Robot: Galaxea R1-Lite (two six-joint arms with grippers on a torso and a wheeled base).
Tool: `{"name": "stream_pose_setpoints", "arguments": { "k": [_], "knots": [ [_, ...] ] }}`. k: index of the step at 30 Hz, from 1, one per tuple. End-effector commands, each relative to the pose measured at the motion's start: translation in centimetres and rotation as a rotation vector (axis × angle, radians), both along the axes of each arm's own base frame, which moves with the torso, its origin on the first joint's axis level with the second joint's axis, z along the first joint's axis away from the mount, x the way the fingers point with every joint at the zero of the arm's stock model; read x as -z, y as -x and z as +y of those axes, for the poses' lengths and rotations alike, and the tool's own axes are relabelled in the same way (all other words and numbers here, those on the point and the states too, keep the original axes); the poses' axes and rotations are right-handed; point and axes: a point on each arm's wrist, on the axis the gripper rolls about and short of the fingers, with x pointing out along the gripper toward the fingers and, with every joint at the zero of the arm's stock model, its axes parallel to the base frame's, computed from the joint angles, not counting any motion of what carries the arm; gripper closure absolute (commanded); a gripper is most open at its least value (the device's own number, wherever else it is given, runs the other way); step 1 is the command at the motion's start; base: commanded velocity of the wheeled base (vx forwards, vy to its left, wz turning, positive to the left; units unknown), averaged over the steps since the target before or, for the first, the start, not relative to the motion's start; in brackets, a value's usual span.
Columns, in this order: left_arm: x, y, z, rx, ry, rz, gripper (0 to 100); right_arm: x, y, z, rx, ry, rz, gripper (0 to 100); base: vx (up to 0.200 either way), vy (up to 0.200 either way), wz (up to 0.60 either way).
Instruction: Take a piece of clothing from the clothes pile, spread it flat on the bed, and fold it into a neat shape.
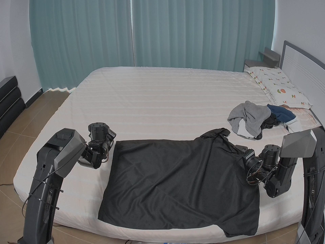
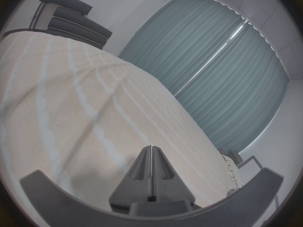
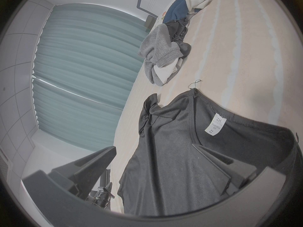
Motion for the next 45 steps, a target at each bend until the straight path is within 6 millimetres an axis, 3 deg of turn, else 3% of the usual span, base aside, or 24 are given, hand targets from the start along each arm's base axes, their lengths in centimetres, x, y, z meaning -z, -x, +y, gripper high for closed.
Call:
{"name": "stream_pose_setpoints", "arguments": {
  "k": [1,6,12,15,17,21,25,29,36,45],
  "knots": [
    [-1.9,1.7,0.1,0.011,0.056,0.024,100,-0.1,0.0,0.0,-0.001,-0.001,-0.011,0,0.000,0.000,0.00],
    [-4.1,4.9,0.4,0.039,0.102,0.072,100,-0.1,0.0,0.0,-0.001,-0.001,-0.011,0,0.000,0.000,0.00],
    [-6.4,7.3,-0.2,0.109,0.149,0.089,100,-0.2,0.1,-0.1,0.003,0.001,-0.010,0,0.000,0.000,0.00],
    [-6.1,9.0,-0.4,0.115,0.143,0.136,100,-0.2,0.3,-0.1,0.025,0.020,-0.007,0,0.000,0.000,0.00],
    [-5.7,12.6,-0.1,0.123,0.154,0.211,100,-1.1,0.8,0.0,0.050,0.058,-0.019,0,0.000,0.000,0.00],
    [-5.2,15.9,-0.3,0.139,0.239,0.223,100,-2.6,2.0,0.9,0.017,0.058,-0.028,0,0.000,0.000,0.00],
    [-4.4,19.6,-0.3,0.167,0.269,0.205,100,-3.3,4.7,1.7,-0.011,0.059,0.023,0,0.000,0.000,0.00],
    [-3.5,20.6,-0.9,0.197,0.280,0.229,100,-2.9,7.5,1.0,0.027,0.038,0.129,0,0.000,0.000,0.00],
    [-3.3,21.4,-1.2,0.186,0.300,0.249,100,-3.0,10.4,-0.2,0.069,-0.099,0.245,0,0.000,0.000,0.00],
    [-3.3,21.8,-1.2,0.191,0.301,0.246,100,-2.8,11.7,-0.2,0.042,-0.083,0.289,0,0.000,0.000,0.00]
  ]
}}
